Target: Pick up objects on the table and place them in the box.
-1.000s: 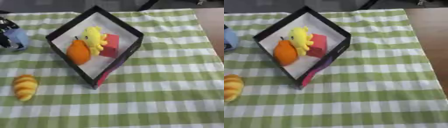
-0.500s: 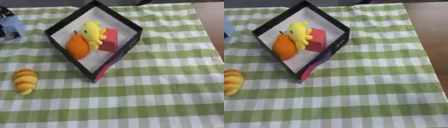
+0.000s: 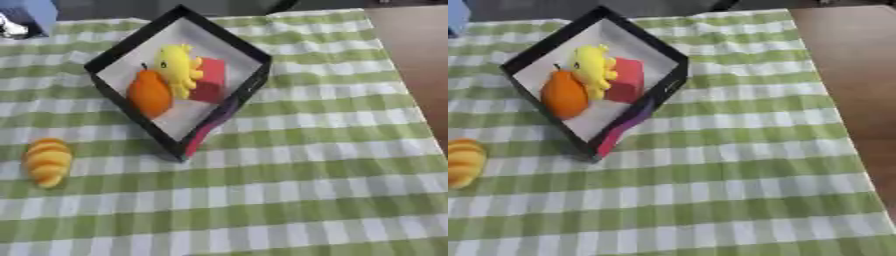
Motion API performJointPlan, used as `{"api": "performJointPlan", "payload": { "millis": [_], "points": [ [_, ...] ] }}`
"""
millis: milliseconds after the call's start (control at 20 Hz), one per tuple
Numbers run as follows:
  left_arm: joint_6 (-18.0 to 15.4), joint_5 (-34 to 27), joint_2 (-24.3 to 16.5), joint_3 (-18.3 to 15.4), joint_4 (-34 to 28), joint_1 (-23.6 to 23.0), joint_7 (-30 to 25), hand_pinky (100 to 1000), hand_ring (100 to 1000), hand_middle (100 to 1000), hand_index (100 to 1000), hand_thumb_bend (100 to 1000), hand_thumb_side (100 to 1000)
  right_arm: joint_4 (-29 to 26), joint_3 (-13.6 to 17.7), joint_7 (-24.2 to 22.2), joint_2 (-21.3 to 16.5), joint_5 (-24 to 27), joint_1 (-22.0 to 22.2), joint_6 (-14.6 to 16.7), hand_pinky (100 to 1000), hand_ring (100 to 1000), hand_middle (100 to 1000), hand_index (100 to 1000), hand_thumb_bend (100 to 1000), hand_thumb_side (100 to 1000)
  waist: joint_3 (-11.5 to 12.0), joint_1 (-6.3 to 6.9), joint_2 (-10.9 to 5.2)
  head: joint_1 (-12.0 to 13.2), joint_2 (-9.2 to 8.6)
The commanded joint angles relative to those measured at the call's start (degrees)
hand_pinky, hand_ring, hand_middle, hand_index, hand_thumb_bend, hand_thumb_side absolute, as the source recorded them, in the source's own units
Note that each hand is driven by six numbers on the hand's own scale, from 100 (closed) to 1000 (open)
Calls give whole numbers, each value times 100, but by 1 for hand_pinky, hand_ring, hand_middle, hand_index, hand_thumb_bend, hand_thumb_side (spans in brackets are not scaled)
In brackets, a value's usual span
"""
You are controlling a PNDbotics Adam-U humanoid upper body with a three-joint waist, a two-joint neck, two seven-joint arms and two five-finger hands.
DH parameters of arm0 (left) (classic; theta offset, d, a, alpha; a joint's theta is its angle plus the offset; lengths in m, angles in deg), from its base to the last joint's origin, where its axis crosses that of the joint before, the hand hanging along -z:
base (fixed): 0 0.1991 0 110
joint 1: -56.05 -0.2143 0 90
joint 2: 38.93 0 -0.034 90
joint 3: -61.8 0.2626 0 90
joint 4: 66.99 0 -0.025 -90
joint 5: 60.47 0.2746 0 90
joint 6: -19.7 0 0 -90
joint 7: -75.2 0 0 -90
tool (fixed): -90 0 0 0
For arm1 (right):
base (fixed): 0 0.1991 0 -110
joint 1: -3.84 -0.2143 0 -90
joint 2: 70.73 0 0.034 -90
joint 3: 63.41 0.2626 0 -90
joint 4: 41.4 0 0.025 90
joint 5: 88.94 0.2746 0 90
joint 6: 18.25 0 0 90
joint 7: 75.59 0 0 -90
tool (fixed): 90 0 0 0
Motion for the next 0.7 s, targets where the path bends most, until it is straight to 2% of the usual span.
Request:
{"api": "performJointPlan", "payload": {
  "millis": [50, 350, 700],
  "points": [
    [129, -199, 111, 80, -343, 208, 65, 551, 601, 624, 668, 100, 100, -116, 40, -22, -266, 130, -19, 12, 791, 718, 701, 845, 100, 518, -13, 33, -246, -12, -15],
    [240, -278, 696, 249, -280, 407, 68, 547, 597, 621, 665, 100, 100, -116, 25, -40, -369, 290, -123, -51, 792, 720, 703, 846, 100, 520, -139, 55, -295, 64, -81],
    [149, -67, 1362, 423, 128, 557, -18, 545, 595, 619, 667, 100, 100, -116, 8, -45, -466, 394, -269, -91, 792, 720, 703, 845, 100, 520, -269, 86, -260, 139, -105]
  ]
}}
